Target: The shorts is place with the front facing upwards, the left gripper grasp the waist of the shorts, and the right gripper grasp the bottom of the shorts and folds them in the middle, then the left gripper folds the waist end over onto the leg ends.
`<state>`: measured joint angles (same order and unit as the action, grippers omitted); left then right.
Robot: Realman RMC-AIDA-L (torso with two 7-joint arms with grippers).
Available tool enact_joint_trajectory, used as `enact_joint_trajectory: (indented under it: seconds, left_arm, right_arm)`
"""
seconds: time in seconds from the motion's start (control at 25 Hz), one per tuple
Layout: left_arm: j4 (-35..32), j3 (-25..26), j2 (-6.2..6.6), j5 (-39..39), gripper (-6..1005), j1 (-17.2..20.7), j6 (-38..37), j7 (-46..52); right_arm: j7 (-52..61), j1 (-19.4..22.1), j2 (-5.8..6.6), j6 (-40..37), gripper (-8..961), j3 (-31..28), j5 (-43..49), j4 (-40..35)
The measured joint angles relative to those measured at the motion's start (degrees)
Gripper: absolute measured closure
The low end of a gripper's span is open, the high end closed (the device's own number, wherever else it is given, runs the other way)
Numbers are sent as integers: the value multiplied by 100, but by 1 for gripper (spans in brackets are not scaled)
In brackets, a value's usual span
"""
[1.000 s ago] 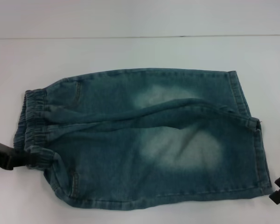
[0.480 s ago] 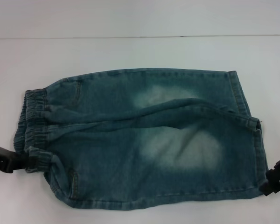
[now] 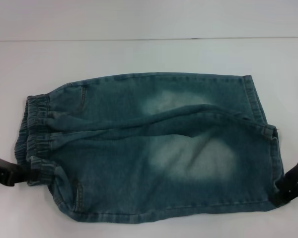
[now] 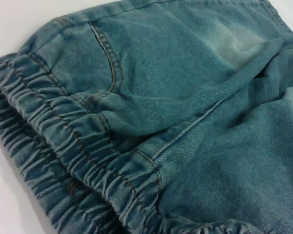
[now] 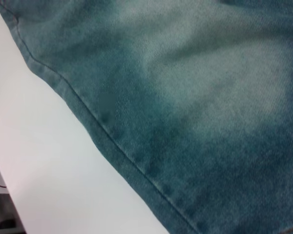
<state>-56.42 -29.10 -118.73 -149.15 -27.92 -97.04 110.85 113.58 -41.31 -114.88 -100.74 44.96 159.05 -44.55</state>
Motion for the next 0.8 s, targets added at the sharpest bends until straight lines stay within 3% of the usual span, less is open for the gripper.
enact_joint_trajectory:
  seconds: [0.12, 0.56, 0.8]
  left_arm:
    - [0, 16, -1, 2, 974, 2, -13, -2]
    - [6, 21, -1, 39, 973, 16, -24, -11]
    - [9, 31, 0, 50, 973, 15, -54, 1]
  right_arm:
    - [-2, -2, -16, 114, 400, 3, 5, 42]
    - [30, 10, -16, 304, 819, 83, 47, 222]
    - [17, 35, -16, 308, 893, 74, 42, 226]
